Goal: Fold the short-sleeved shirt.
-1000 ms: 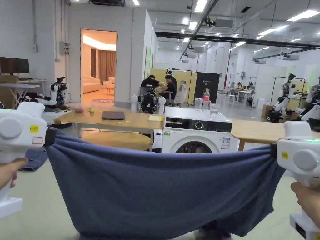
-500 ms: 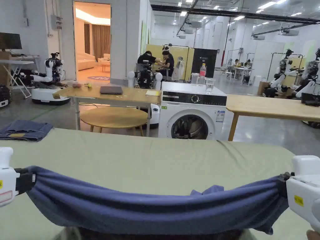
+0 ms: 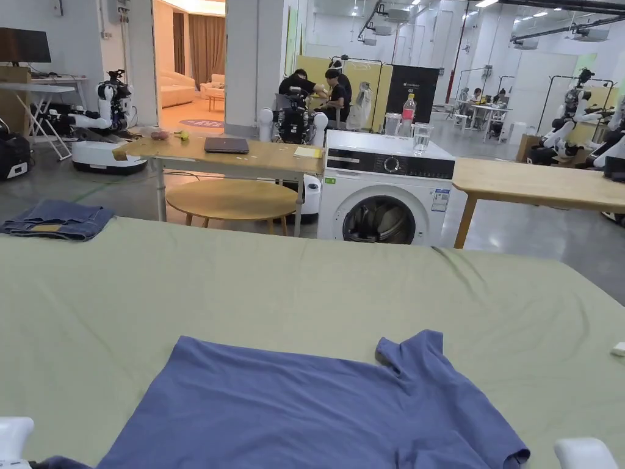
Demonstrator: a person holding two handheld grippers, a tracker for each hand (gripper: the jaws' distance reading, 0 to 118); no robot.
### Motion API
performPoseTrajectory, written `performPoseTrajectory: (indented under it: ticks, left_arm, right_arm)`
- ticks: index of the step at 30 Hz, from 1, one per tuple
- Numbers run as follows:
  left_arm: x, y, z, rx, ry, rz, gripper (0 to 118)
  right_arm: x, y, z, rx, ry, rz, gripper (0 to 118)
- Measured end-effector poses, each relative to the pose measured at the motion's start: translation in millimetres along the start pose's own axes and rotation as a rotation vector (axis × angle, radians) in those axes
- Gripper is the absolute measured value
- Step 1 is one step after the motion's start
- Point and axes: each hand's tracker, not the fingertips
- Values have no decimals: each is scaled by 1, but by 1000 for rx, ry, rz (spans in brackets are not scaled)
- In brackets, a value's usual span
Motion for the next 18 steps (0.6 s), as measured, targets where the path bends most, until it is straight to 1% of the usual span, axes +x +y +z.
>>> performPoseTrajectory:
  ticks: [1,3,7,10,14,15,17,18]
  left_arm:
    - [-1,-3,-5,-13,4,2,0]
    - [-4,-9,-17,-56,7,11,0]
    - [-13,-18,-42,-121,2,11,0]
    - [-10,-24,-48,-150,3,1,0]
    - [-12,-23,-47,-140,-9,26,0]
    - [-12,-22,-48,-140,-11,26,0]
    - [-10,-17,-45,-142,-8,28,0]
    - [-8,-15,-43,-135,-4,32,7]
  right_arm:
    - [0,-5,-4,-29,-4,6,1]
    - [1,-14,-17,-62,6,-12,1]
    - [2,-30,-44,-148,25,-8,1]
    - [0,-38,-54,-173,36,-13,1]
    - [-2,-37,-52,-156,32,-29,2]
    - [-3,-34,-49,-152,32,-30,5]
    - [-4,-27,-39,-122,16,-27,24]
    - [-5,-23,-33,-92,5,-27,36]
